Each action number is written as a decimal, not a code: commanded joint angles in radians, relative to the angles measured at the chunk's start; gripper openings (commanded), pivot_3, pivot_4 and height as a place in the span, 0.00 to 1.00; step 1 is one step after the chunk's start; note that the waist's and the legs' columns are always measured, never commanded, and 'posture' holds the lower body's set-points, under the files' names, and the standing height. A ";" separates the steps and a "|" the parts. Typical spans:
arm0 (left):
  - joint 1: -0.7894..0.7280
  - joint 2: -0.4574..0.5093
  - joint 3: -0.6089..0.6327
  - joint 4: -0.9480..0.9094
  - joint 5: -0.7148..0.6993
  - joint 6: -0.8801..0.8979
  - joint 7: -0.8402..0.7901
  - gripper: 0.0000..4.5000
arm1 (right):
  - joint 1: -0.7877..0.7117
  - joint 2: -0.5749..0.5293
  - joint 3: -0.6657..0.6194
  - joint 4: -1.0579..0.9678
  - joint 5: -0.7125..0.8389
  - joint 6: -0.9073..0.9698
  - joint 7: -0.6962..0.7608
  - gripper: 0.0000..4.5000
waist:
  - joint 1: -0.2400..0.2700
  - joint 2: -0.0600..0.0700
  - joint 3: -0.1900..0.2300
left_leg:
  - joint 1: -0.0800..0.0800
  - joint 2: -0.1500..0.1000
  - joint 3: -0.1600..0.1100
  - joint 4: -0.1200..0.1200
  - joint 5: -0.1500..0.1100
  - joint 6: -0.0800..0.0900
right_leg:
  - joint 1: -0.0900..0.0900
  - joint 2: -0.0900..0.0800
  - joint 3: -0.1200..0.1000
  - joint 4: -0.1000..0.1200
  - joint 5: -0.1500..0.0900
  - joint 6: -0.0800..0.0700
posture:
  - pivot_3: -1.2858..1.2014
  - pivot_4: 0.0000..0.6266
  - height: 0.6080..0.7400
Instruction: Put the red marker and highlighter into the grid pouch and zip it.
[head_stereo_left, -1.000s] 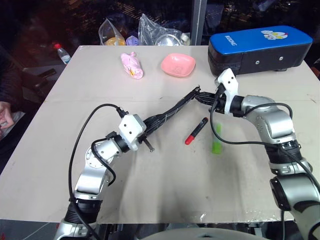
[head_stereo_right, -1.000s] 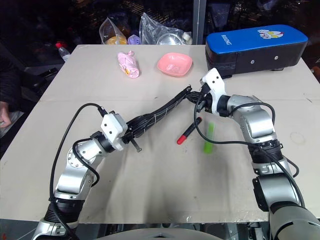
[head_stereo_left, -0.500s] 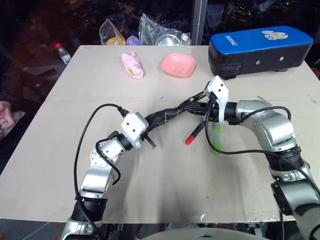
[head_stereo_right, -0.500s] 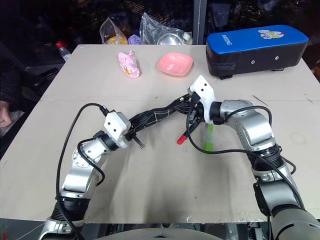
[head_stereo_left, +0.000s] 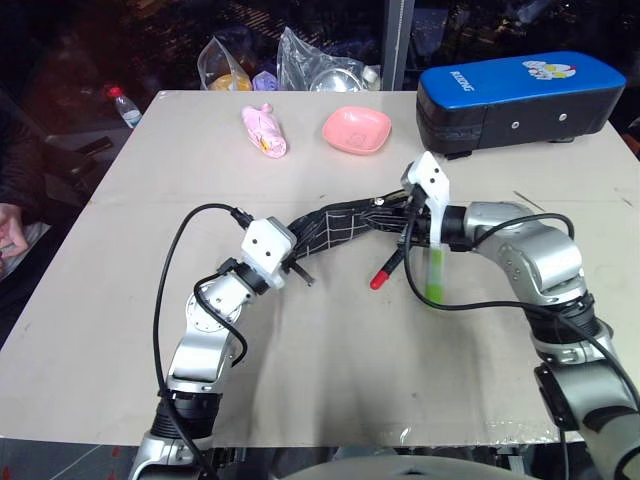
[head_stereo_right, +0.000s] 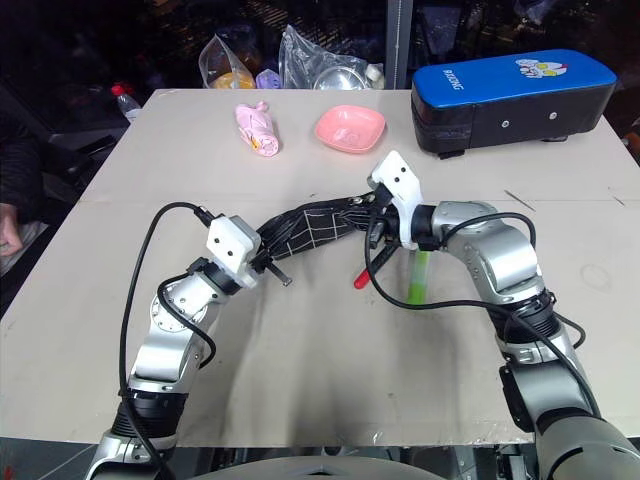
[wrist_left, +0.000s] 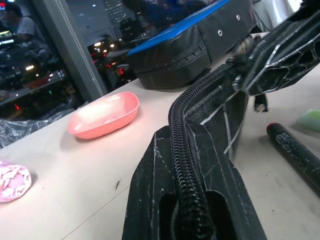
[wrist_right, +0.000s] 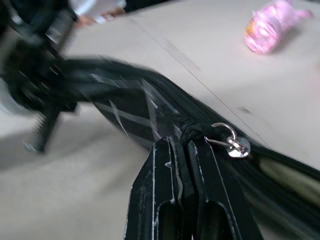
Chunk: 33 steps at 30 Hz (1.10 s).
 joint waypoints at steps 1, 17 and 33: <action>-0.013 0.000 -0.017 -0.012 0.005 -0.023 -0.007 0.01 | -0.032 0.036 0.024 -0.050 0.022 0.001 -0.011 0.00 | 0.000 0.000 0.000 | 0.000 0.000 0.000 0.000 0.000 0.000 | 0.000 0.000 0.000 0.000 0.000 0.000 | 0.52 0.24 0.89; 0.006 -0.001 -0.068 -0.005 0.041 -0.077 -0.030 0.01 | -0.064 0.101 0.104 -0.058 0.064 0.037 0.049 0.00 | -0.002 0.000 0.000 | 0.000 0.000 0.000 0.000 0.000 0.000 | -0.002 0.000 0.000 0.000 0.000 0.000 | 0.52 0.24 0.89; 0.050 0.044 -0.104 -0.032 -0.021 -0.121 -0.155 0.01 | -0.117 0.013 0.034 0.096 0.127 0.041 0.183 0.00 | -0.001 0.000 0.000 | 0.000 0.000 0.000 0.000 0.000 0.000 | -0.002 0.000 0.000 0.000 0.000 0.000 | 0.52 0.24 0.89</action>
